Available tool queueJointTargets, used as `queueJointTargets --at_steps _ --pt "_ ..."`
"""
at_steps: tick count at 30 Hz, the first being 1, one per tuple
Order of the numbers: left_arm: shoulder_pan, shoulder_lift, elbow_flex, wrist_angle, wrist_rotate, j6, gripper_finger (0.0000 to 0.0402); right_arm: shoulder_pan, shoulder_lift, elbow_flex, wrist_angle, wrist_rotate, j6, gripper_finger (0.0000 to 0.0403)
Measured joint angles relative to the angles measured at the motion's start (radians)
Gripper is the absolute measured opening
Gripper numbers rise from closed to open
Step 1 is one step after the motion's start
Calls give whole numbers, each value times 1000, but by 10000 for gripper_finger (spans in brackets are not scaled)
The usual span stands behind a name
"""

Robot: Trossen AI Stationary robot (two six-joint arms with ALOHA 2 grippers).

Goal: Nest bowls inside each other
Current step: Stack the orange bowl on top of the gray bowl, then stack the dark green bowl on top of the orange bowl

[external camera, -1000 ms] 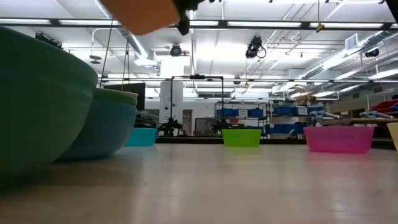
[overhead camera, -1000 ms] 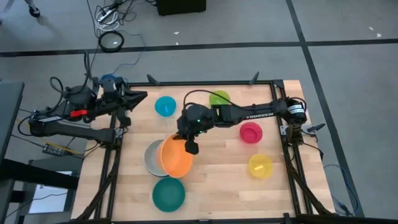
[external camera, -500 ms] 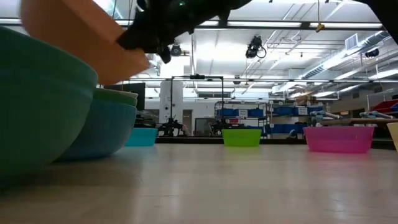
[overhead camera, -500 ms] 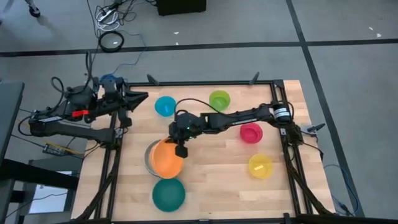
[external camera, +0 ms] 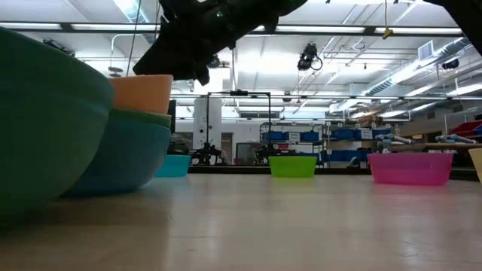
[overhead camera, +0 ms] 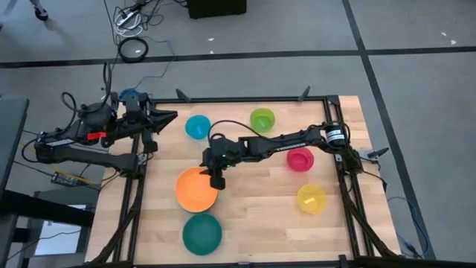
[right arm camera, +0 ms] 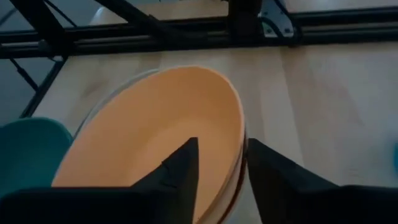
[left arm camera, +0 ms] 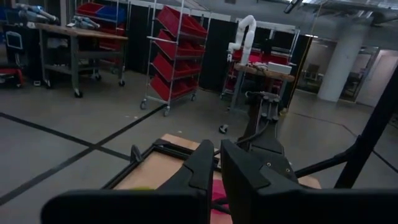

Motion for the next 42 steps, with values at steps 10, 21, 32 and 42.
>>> queueJointTargets --at_steps 10,21,32,42 --pt "0 -16 0 -51 35 -53 39 13 -114 1 -116 141 -85 150" --pt "-28 -11 0 -453 293 -480 39 59 -244 0 -609 434 -104 138" --pt "-420 307 -39 -423 547 -953 39 184 -572 0 -1193 720 269 132" --pt "-763 579 34 -493 409 -1147 39 336 -814 -33 -1353 863 563 132"
